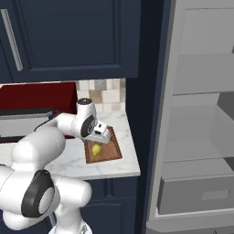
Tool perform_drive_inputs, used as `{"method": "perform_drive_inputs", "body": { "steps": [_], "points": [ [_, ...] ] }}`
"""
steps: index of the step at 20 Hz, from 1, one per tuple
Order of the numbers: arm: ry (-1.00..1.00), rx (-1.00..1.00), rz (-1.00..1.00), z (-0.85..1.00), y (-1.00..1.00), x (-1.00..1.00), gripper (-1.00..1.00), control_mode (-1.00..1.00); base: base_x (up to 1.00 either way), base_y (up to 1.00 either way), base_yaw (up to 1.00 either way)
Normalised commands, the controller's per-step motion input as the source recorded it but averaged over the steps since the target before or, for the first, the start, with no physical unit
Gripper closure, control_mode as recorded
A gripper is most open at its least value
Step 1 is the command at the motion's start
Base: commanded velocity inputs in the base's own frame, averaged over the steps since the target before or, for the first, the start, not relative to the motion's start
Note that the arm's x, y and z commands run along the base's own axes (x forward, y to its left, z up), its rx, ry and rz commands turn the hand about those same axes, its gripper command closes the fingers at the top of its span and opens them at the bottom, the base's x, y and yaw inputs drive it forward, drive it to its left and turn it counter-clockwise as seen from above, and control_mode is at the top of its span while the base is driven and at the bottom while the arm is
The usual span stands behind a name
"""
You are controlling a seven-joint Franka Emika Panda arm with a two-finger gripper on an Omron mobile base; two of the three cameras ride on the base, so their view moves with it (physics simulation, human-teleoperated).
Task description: Retrieve a lemon from the fridge and place it on the cutting board with the fish.
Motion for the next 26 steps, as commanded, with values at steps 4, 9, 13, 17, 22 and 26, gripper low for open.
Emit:
{"method": "perform_drive_inputs", "body": {
  "steps": [4, 9, 13, 17, 22, 26],
  "points": [
    [0.0, 0.0, 0.0, 0.28, 0.0, -0.69, -1.0, -1.0, 0.0, 0.0, 0.0],
    [-0.01, 0.0, 0.0, 0.4, 0.0, -0.73, -1.0, -1.0, 0.0, 0.0, 0.0],
    [-0.02, 0.0, 0.09, 0.37, 0.16, -0.68, -1.0, -1.0, 0.0, 0.0, 0.0],
    [0.0, -0.03, 0.13, 0.4, 0.23, -0.74, -1.0, -1.0, 0.0, 0.0, 0.0],
    [0.0, -0.03, 0.14, 0.31, 0.26, -0.7, -1.0, -1.0, 0.0, 0.0, 0.0],
    [0.0, -0.01, 0.08, 0.27, 0.18, -0.48, -1.0, -1.0, 0.0, 0.0, 0.0]
  ]
}}
